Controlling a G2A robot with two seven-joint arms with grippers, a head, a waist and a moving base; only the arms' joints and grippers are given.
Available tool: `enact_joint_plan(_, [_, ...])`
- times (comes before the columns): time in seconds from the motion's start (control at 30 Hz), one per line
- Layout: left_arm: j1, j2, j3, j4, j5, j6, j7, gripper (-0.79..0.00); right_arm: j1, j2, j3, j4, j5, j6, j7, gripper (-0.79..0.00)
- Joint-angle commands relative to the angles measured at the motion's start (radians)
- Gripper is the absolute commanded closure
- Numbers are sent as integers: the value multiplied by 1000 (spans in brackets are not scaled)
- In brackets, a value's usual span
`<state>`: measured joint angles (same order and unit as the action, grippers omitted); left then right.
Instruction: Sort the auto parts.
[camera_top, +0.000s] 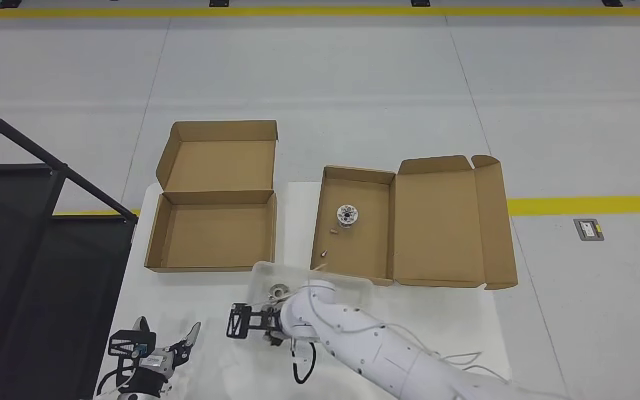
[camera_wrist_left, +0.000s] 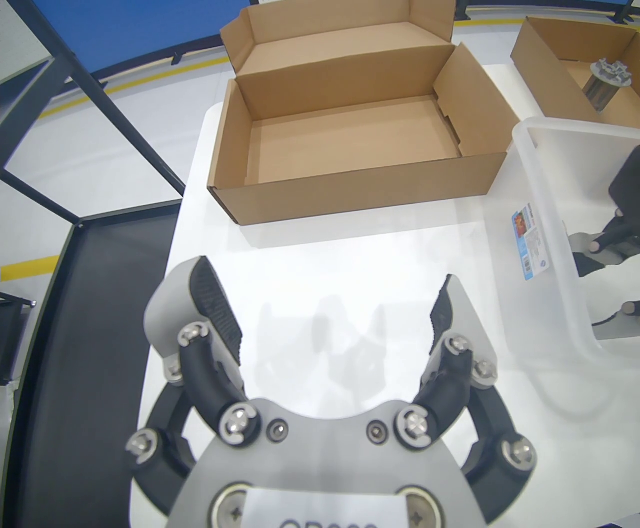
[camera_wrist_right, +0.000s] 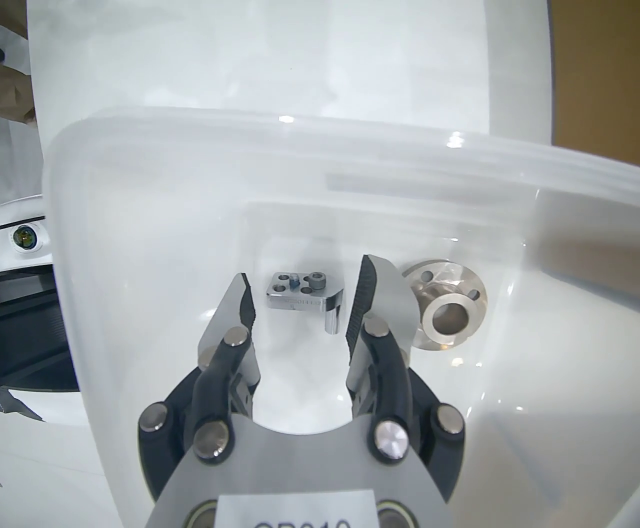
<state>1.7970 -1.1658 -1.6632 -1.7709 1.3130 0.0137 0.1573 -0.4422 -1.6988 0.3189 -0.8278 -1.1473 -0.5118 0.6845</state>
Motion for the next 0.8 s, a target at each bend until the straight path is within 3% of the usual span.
enact_joint_plan(0.0, [0,0,0,0,0,0,0,-785,2,-11,-6,16,-17,10,5,-446])
enact_joint_plan(0.37, [0,0,0,0,0,0,0,-785,12,-63,-13,96,-58,15,13,-283])
enact_joint_plan(0.47, [0,0,0,0,0,0,0,-785,20,-68,0,112,-58,7,-6,-142])
enact_joint_plan(0.53, [0,0,0,0,0,0,0,-785,28,-67,15,122,-55,-2,-22,0])
enact_joint_plan(0.77, [0,0,0,0,0,0,0,-785,41,-23,99,91,-19,-113,-78,0])
